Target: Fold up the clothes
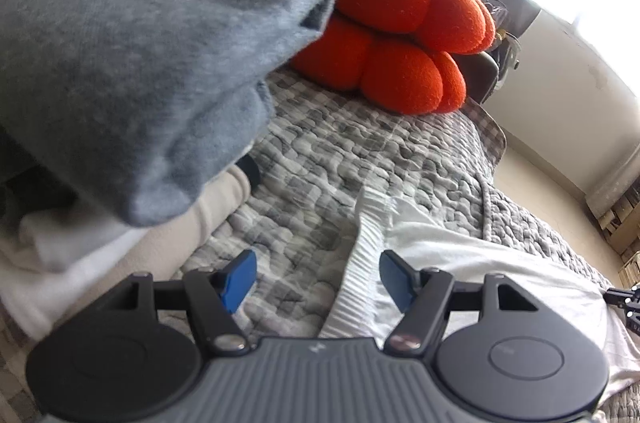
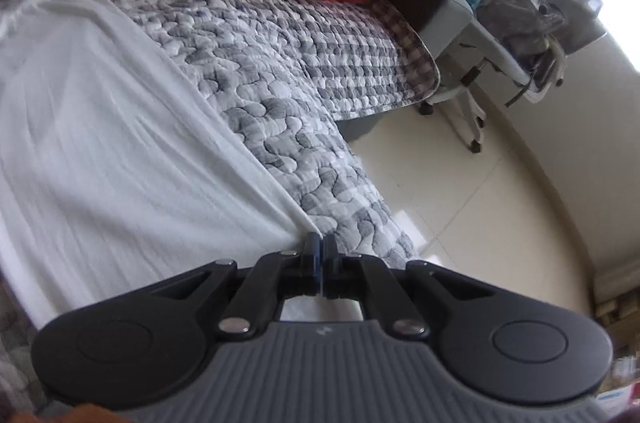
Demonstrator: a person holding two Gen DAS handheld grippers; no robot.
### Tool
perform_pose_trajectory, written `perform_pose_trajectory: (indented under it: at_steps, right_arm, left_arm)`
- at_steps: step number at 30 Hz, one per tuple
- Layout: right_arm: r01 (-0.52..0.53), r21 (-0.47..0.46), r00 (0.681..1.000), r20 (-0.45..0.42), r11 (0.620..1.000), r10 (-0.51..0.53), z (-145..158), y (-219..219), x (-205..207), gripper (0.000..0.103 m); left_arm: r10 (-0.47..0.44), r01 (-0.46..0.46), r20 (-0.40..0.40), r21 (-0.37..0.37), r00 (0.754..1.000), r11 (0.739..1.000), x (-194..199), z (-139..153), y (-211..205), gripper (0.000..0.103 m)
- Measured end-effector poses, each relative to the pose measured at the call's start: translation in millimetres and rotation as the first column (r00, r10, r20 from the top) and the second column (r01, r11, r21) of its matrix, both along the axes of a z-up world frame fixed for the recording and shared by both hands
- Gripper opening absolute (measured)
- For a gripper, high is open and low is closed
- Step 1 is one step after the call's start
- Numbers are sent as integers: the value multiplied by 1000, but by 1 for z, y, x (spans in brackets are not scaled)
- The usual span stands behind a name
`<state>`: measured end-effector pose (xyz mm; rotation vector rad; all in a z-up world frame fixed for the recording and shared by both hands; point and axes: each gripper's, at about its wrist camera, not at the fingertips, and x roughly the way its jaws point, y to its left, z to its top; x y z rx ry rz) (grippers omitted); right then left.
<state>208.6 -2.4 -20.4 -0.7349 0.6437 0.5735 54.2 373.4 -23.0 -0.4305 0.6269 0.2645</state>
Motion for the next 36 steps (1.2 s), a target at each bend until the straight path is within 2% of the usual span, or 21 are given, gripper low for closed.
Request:
perform_pose_trajectory:
  at_steps: [3,4,5,7,10,12,17,19,22,24,25,26,28,29,33,36]
  right_arm:
    - [19,42,999,-31,999,-17,14,3,3,4]
    - [15,62,999,-41,998,-12,20,5,3,13]
    - [7,95,999,-50,995,-2,27,9,1,17]
    - [-38,176,996,-78,984,52,46,28,-4,36]
    - [-138,237,980,-108,962,167,66,71,-14,38]
    - [-177,218,972,-112,960,205,66,102,-15,38]
    - [-232,168,958,-134,958,255,52,177,-11,38]
    - [-253,181,948,-149,950,281,44,201,-10,38]
    - [-278,186,935,-174,942,310,31,233,-9,38]
    - [-283,145,931,-195,948,308,20,255,-8,37]
    - [-281,109,929,-217,953,299,12,266,-8,24]
    - [-282,70,928,-235,957,290,4,274,-7,16]
    - [-296,52,927,-226,954,300,4,282,-12,3]
    - [-290,49,933,-208,956,294,7,285,-13,1]
    - [-256,101,956,-118,961,267,29,283,-11,0]
    - [-260,87,957,-110,962,269,26,283,-11,0]
  left_arm:
    - [2,-1,18,-33,1000,999,-8,3,6,69]
    - [4,-3,23,-46,1000,999,-11,4,7,69]
    - [7,-6,24,-57,1000,998,-12,5,7,69]
    - [12,-11,22,-68,1000,998,-13,6,7,69]
    - [24,-24,22,-33,999,999,-16,8,5,69]
    - [20,-20,24,-38,1000,999,-18,7,5,69]
    - [14,-13,29,-31,999,999,-21,4,6,69]
    - [15,-14,33,-30,999,999,-22,4,7,69]
    - [14,-11,37,-62,999,998,-23,2,13,69]
    - [10,-7,36,-81,999,997,-22,0,18,68]
    - [7,-3,39,-88,999,996,-23,0,20,66]
    - [3,1,43,-94,999,996,-23,0,21,65]
    - [-3,8,50,-106,999,994,-24,0,24,64]
    - [-5,11,53,-112,999,994,-25,0,25,63]
    - [-28,34,64,-107,998,994,-24,3,25,56]
    - [-29,37,72,-105,997,994,-22,4,27,56]
